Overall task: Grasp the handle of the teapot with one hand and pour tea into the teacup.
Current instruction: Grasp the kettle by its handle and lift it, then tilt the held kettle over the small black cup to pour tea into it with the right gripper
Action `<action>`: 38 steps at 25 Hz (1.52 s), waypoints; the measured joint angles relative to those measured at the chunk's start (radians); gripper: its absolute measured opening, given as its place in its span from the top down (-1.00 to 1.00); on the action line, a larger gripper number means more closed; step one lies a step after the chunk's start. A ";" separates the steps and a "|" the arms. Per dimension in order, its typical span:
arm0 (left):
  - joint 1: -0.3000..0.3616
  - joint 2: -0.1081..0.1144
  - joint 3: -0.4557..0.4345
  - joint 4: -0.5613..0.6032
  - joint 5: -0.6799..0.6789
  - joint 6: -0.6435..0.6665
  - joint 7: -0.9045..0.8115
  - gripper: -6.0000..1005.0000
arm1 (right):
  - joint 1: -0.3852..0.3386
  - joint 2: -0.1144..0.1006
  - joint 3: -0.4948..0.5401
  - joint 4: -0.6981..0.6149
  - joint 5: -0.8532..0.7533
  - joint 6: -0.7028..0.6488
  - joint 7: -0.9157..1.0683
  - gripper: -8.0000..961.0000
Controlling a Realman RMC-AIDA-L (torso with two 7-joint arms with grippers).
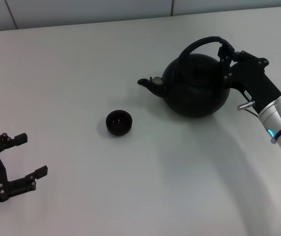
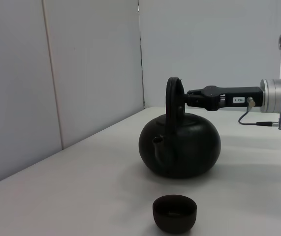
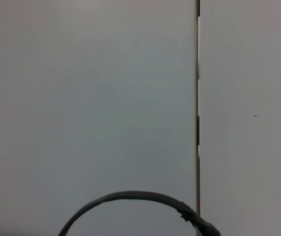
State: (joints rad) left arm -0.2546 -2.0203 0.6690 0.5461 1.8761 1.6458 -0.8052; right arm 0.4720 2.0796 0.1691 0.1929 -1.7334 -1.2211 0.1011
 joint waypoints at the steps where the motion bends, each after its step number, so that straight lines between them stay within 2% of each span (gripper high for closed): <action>1: 0.000 0.000 0.000 0.000 0.000 0.000 0.000 -0.72 | 0.000 0.000 0.000 0.000 0.000 0.000 0.000 0.77; 8: 0.001 -0.003 -0.003 -0.001 0.000 0.000 0.001 -0.72 | 0.045 -0.007 -0.001 -0.052 0.000 -0.047 0.091 0.82; 10: 0.002 -0.004 -0.003 -0.001 0.000 0.000 0.001 -0.72 | 0.075 -0.007 -0.024 -0.103 -0.002 -0.046 0.163 0.82; 16: 0.002 -0.009 -0.014 0.000 0.000 0.000 0.001 -0.72 | 0.098 -0.007 -0.055 -0.146 -0.003 -0.043 0.210 0.82; 19: 0.002 -0.011 -0.016 -0.002 0.000 0.000 0.001 -0.72 | 0.118 -0.008 -0.151 -0.229 -0.004 -0.053 0.328 0.82; 24: 0.008 -0.021 -0.029 -0.001 0.000 0.001 0.002 -0.72 | 0.144 -0.011 -0.405 -0.460 -0.005 -0.095 0.597 0.82; 27: 0.010 -0.023 -0.030 -0.001 0.000 0.001 0.003 -0.72 | 0.161 -0.023 -0.519 -0.542 -0.003 -0.109 0.674 0.82; 31: 0.011 -0.025 -0.032 -0.001 0.000 0.001 0.005 -0.72 | 0.193 -0.026 -0.574 -0.565 -0.005 -0.090 0.691 0.82; 34: 0.012 -0.028 -0.037 -0.003 0.000 0.001 0.005 -0.72 | 0.207 -0.011 -0.620 -0.578 -0.009 -0.046 0.676 0.82; 38: 0.012 -0.030 -0.037 -0.004 0.000 0.000 0.005 -0.72 | 0.213 -0.003 -0.641 -0.570 -0.008 -0.018 0.627 0.82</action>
State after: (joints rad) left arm -0.2423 -2.0499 0.6317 0.5419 1.8760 1.6461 -0.8006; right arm 0.6850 2.0763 -0.4714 -0.3769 -1.7419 -1.2392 0.7285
